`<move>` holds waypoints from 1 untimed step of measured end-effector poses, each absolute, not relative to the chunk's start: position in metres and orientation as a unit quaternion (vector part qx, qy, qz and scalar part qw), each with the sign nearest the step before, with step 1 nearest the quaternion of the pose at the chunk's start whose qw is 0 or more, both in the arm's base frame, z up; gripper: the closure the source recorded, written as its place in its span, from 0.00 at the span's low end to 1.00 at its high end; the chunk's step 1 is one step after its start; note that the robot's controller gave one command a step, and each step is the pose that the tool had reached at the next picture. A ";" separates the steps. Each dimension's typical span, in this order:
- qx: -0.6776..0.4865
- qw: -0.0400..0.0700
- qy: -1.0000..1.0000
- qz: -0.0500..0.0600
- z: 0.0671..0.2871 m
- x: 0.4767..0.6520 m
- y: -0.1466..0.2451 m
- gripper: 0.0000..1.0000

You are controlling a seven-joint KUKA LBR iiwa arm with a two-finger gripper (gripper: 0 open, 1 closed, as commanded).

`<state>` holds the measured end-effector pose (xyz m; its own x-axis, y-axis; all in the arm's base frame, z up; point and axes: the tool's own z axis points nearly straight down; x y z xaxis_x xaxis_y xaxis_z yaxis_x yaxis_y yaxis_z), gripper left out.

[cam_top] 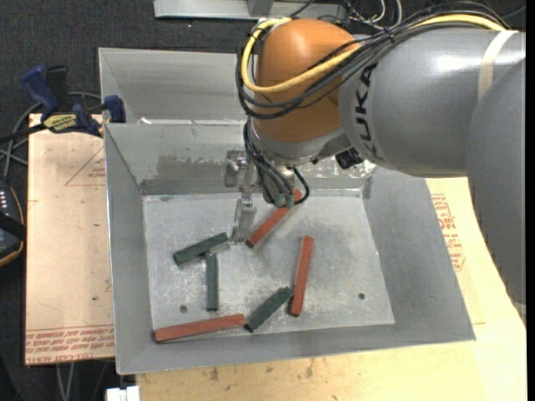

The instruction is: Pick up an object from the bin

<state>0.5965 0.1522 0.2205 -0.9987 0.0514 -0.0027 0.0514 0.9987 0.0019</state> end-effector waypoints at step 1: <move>0.092 -0.002 0.996 0.001 0.067 0.574 0.147 0.00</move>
Offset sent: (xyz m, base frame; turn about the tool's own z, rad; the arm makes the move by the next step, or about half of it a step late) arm -0.0218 -0.0064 -0.1505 0.1333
